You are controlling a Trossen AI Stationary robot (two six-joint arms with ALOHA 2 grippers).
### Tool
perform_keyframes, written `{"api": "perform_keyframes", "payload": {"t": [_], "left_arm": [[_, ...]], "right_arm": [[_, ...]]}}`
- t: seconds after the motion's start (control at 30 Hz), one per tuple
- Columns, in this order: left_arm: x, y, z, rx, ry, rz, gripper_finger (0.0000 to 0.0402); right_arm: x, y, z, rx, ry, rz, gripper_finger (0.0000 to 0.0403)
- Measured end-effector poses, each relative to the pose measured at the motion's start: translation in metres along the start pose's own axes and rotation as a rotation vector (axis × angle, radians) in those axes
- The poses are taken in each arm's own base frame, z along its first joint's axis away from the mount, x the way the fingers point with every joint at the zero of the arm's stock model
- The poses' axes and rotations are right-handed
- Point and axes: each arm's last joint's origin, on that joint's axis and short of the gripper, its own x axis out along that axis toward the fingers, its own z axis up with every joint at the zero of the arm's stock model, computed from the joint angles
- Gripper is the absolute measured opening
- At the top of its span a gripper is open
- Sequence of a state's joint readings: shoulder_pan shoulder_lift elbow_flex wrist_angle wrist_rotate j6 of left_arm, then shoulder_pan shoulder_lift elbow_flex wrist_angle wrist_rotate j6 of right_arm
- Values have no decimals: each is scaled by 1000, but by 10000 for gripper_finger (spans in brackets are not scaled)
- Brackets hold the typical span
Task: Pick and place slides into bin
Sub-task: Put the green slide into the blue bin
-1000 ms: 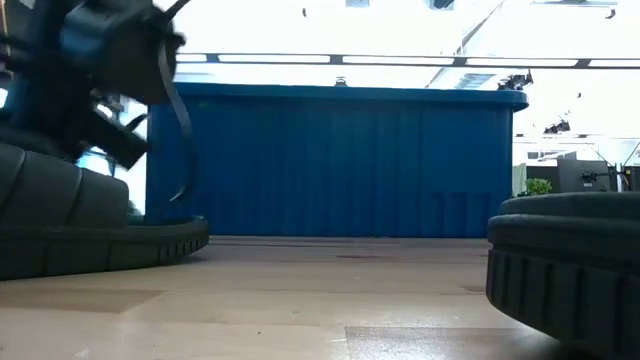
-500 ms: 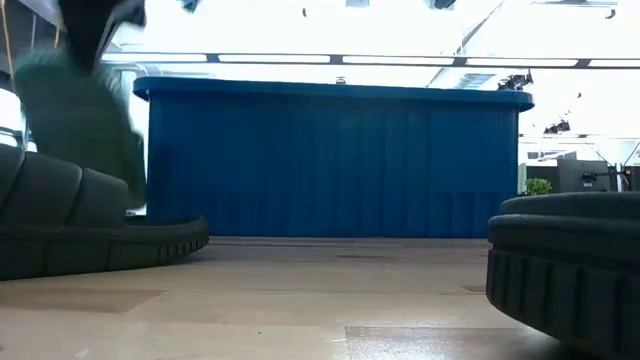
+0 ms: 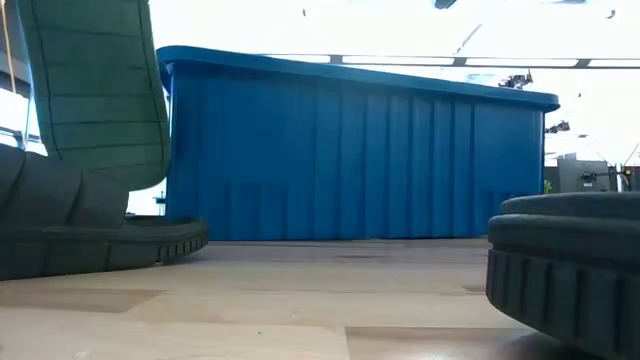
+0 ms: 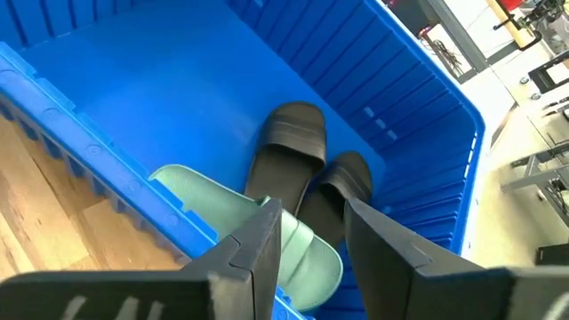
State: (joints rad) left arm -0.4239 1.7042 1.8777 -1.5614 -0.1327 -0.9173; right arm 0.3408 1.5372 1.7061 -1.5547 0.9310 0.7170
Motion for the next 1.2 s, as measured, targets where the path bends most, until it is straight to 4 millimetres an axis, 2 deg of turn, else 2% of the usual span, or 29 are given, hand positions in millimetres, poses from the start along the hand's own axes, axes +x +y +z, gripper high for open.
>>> {"api": "perform_keyframes", "payload": {"t": [0.23,0.37,0.63,0.73,0.83,0.97,1.1,1.2], "left_arm": [[7,0,-3,-25,80,-17,3],[4,-7,-12,-16,156,-80,3],[-1,-22,-35,-127,229,-108,2],[-13,-29,-41,-114,231,-171,1],[-33,-38,-41,-27,85,-267,0],[-64,-43,-27,144,-310,-312,0],[-82,-30,-14,344,-611,-62,0],[-90,-11,-4,471,-650,150,0]], "right_arm": [[0,0,0,-2,-1,0,114],[0,0,0,-3,-6,-6,114],[0,-1,1,1,-23,-23,114],[0,-1,1,2,-23,-23,114],[0,-1,1,3,-23,-23,115],[0,-1,1,3,-25,-26,114],[0,0,2,19,-40,-34,114],[0,0,3,23,-52,-37,114]]}}
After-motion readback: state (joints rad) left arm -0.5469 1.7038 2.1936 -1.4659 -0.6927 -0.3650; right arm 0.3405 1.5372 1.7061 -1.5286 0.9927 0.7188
